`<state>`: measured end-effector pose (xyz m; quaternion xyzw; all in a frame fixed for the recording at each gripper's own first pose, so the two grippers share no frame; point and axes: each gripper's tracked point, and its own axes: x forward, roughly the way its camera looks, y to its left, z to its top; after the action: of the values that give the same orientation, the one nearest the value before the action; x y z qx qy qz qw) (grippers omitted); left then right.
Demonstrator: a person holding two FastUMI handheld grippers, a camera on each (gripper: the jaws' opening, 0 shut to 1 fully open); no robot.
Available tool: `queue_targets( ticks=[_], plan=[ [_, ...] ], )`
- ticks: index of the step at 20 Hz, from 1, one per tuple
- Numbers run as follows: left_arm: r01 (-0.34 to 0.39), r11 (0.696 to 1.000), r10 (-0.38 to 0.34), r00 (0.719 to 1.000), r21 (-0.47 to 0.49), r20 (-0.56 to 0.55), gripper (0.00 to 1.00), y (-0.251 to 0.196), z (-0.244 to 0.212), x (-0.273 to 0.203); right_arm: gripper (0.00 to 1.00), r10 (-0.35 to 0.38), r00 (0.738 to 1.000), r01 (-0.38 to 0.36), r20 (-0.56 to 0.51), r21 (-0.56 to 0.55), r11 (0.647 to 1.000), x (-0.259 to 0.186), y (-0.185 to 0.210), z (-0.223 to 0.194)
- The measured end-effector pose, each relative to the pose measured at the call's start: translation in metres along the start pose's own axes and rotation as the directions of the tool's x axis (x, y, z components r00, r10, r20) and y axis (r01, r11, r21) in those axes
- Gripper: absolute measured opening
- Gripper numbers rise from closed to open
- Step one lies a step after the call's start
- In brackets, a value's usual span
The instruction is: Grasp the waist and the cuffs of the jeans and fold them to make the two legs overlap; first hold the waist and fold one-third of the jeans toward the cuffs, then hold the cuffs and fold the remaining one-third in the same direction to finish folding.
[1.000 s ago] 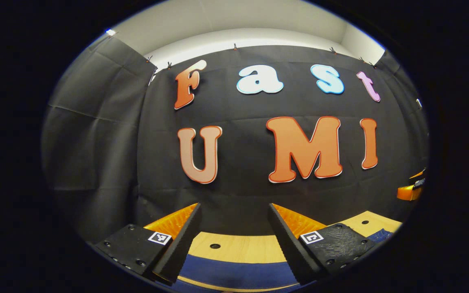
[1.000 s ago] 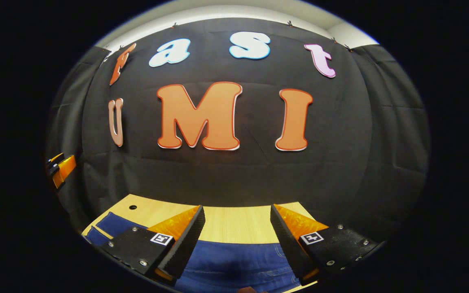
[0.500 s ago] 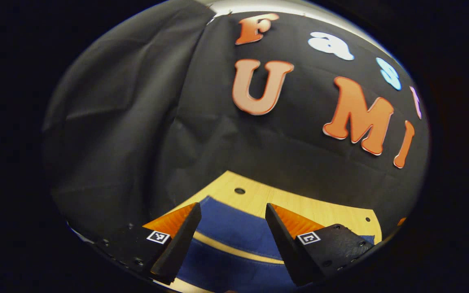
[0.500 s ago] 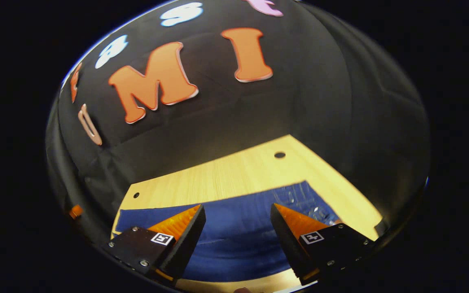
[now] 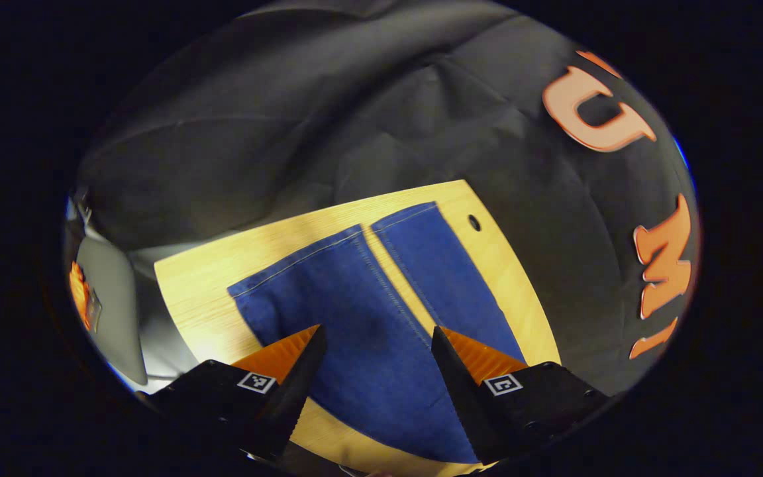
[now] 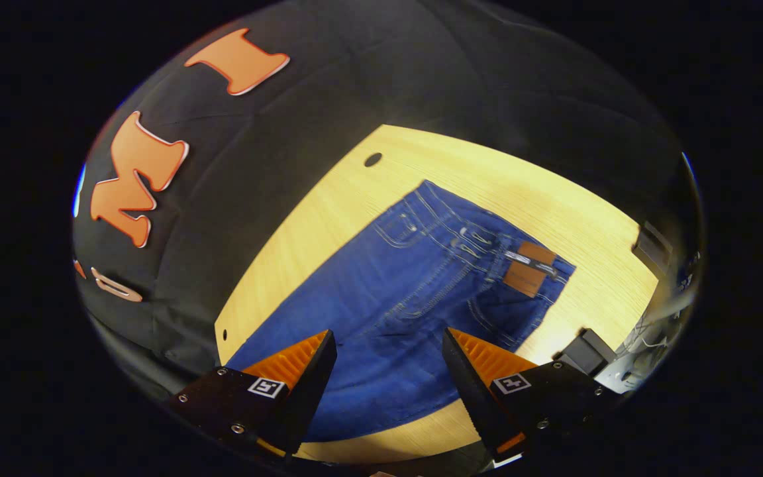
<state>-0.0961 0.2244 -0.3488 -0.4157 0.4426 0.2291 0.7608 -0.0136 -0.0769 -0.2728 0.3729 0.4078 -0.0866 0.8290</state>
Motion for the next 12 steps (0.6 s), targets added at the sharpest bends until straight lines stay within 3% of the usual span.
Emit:
queue_targets(
  ticks=[4, 9, 12],
  plan=[
    [-0.051, 0.990, 0.044, 0.997, -0.131, -0.057, 0.98, 0.021, -0.015, 0.022, 0.99, -0.004, 0.998, 0.009, -0.057, 0.091, 0.996, 0.002, -0.024, -0.005],
    [-0.083, 0.977, 0.061, 0.991, -0.195, -0.116, 0.98, 0.040, -0.031, 0.021, 0.98, -0.009, 0.991, 0.041, -0.136, 0.238, 0.970, 0.000, -0.064, -0.020],
    [-0.057, 0.974, 0.032, 0.993, -0.218, -0.116, 0.95, 0.045, -0.028, 0.020, 0.98, -0.020, 0.989, 0.063, -0.148, 0.290, 0.955, 0.001, -0.089, -0.027]
  ],
)
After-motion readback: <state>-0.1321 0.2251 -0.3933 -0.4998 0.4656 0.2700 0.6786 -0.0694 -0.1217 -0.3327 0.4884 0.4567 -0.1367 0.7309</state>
